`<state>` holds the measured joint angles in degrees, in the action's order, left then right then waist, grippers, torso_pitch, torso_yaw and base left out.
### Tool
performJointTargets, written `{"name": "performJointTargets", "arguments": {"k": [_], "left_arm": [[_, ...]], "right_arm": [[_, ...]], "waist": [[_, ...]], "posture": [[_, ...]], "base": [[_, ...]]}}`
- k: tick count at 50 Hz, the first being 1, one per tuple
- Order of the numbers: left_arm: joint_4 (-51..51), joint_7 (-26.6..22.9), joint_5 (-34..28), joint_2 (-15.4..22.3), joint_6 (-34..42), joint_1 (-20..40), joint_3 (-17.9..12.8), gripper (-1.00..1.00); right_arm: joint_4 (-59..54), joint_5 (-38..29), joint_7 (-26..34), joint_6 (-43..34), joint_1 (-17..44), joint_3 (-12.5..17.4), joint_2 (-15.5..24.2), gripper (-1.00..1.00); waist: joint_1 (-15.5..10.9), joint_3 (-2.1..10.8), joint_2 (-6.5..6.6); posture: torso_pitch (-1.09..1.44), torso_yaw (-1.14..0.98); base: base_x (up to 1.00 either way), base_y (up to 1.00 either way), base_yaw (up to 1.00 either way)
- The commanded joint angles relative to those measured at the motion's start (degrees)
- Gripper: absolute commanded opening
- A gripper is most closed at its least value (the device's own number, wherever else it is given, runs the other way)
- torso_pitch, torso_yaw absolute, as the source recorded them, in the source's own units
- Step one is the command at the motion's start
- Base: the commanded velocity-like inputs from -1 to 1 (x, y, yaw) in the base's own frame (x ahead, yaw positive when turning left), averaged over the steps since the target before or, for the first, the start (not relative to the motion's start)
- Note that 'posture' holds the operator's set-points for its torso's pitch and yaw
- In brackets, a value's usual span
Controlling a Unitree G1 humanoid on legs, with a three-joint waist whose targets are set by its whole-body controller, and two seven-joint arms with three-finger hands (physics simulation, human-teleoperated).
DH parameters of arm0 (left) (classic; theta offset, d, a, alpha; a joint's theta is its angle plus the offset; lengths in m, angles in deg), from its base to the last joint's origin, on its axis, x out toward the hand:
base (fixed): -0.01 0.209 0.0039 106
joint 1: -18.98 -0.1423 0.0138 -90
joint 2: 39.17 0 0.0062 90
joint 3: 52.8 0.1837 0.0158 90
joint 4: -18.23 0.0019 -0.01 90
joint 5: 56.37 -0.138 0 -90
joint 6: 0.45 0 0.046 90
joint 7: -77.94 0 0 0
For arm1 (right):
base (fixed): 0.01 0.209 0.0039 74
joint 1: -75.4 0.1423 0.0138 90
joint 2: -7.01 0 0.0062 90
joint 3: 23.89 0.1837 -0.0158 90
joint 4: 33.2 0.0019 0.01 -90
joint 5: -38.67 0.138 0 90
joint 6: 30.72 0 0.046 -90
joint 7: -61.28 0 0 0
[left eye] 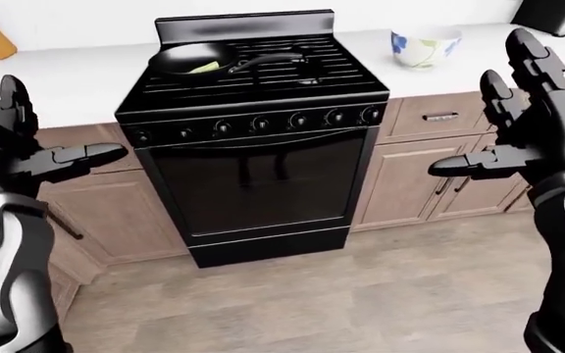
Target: Pick the asparagus from the pan and place it in the bowl.
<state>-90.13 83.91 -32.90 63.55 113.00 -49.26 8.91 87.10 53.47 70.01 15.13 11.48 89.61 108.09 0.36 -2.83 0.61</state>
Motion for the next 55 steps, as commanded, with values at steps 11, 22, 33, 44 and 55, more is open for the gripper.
{"name": "performJointTargets", "arguments": {"k": [11, 22, 33, 44, 55], "left_arm": [[-1.5, 0.1, -0.4, 0.9, -2.0, 0.9, -0.9, 1.00], [-1.7, 0.2, -0.1, 1.0, -1.7, 0.9, -1.0, 1.00], [-1.8, 0.6, 0.4, 1.5, -1.4, 1.1, -1.2, 1.00], [-1.7, 0.6, 0.3, 1.5, -1.6, 1.0, -1.3, 1.00], [-1.8, 0.6, 0.3, 1.4, -1.7, 0.8, -1.3, 1.00]], "right_arm": [[1.5, 0.0, 0.3, 1.9, 1.0, 0.0, 0.5, 1.00], [1.6, -0.2, 0.5, 1.7, 1.3, -0.1, 0.6, 1.00], [1.8, 0.2, 0.3, 0.8, 2.2, 0.1, 1.1, 1.00], [1.8, 0.4, 0.3, 1.0, 2.0, 0.2, 1.2, 1.00], [2.2, 0.5, 0.4, 0.9, 1.8, 0.3, 1.2, 1.00]], "waist": [[-0.5, 1.27, 1.18], [-0.3, 1.84, -2.93], [-0.4, 1.41, 3.67], [-0.1, 1.35, -2.46], [0.4, 1.60, 4.01]], "posture": [[0.00, 0.00], [0.00, 0.00], [0.00, 0.00], [0.00, 0.00], [0.00, 0.00]], "base": [[0.10, 0.12, 0.00], [0.10, 0.12, 0.00], [0.10, 0.14, 0.00], [0.10, 0.14, 0.00], [0.10, 0.15, 0.00]]}}
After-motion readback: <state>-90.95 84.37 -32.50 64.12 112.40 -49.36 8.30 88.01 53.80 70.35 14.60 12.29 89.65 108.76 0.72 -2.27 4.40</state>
